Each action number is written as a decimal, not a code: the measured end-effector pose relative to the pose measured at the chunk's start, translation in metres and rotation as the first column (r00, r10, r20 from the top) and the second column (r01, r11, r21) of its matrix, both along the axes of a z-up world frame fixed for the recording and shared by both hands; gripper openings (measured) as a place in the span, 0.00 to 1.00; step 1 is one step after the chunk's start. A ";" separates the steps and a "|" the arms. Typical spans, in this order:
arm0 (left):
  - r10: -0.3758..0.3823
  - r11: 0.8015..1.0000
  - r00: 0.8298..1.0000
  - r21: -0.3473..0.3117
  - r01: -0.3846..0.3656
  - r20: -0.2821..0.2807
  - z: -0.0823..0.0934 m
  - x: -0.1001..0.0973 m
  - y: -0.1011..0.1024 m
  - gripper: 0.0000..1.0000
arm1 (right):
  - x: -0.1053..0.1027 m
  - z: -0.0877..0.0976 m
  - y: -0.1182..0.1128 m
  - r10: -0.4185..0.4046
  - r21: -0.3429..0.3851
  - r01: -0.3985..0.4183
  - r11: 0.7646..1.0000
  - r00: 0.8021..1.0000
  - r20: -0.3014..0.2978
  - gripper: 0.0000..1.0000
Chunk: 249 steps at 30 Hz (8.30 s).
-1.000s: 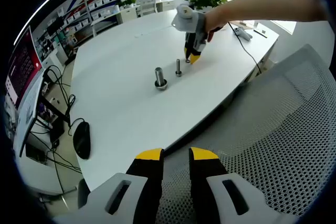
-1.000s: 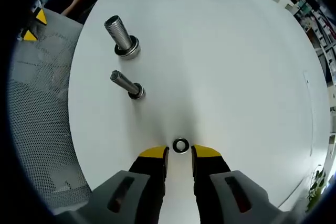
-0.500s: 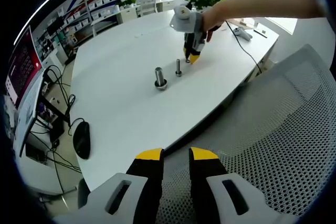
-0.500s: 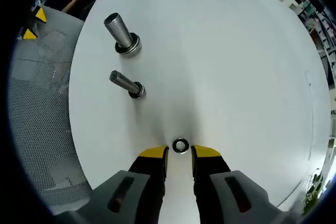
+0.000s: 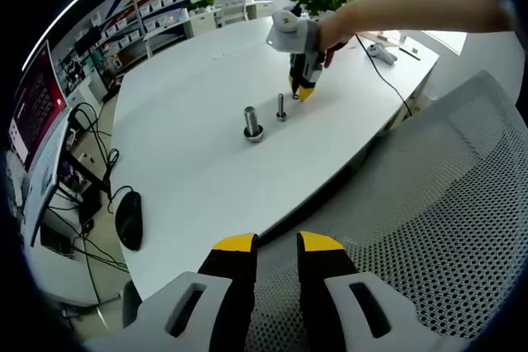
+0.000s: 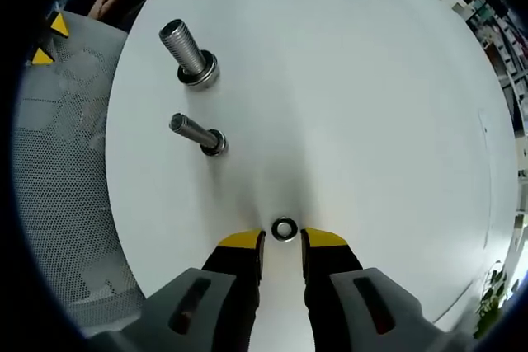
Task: Place the washer onto the threaded stud by aligning its center hole with the stud, sliding it down to the base, and recovering from edge contact or off-axis alignment until the washer reaches the visible bottom stop.
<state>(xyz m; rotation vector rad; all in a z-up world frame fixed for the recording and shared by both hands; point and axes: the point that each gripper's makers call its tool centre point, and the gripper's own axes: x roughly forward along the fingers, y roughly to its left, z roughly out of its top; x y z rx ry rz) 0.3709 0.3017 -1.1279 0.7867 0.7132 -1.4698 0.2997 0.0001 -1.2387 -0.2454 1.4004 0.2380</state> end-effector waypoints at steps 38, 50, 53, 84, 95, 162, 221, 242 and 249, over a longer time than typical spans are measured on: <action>-0.001 1.000 1.000 -0.003 0.001 0.002 0.000 0.001 0.000 0.17 | 0.004 -0.003 0.002 0.046 -0.021 -0.046 0.999 0.999 -0.009 0.19; 0.002 1.000 1.000 -0.001 -0.002 0.001 -0.001 0.001 0.000 0.18 | 0.002 0.000 0.003 0.039 -0.025 -0.039 0.999 0.999 -0.013 0.15; 0.001 1.000 1.000 0.001 -0.001 0.001 -0.001 0.001 0.000 0.18 | 0.003 -0.002 0.002 0.020 -0.016 -0.020 1.000 1.000 -0.007 0.15; 0.008 1.000 1.000 0.005 -0.008 0.003 -0.001 0.001 0.001 0.18 | 0.006 -0.004 -0.003 0.026 -0.133 -0.013 0.991 0.995 0.096 0.14; 0.003 1.000 1.000 0.000 -0.003 0.007 0.001 0.000 0.000 0.18 | 0.014 0.037 0.019 -0.029 -0.016 0.033 0.999 0.978 0.207 0.14; -0.010 1.000 1.000 -0.004 0.010 0.018 0.000 0.000 0.000 0.18 | 0.047 0.064 0.062 -0.076 0.126 0.047 0.991 0.970 0.233 0.26; -0.062 0.997 0.998 -0.037 0.063 0.032 0.005 -0.005 -0.003 0.17 | -0.148 0.176 0.127 -0.624 0.315 0.630 0.710 0.356 0.696 0.33; -0.074 0.996 0.997 -0.043 0.075 0.033 0.006 -0.007 -0.004 0.17 | -0.151 0.173 0.125 -0.623 0.284 0.658 0.698 0.363 0.693 0.32; -0.075 0.996 0.997 -0.044 0.076 0.034 0.005 -0.005 -0.004 0.17 | -0.151 0.172 0.123 -0.628 0.293 0.659 0.693 0.354 0.693 0.32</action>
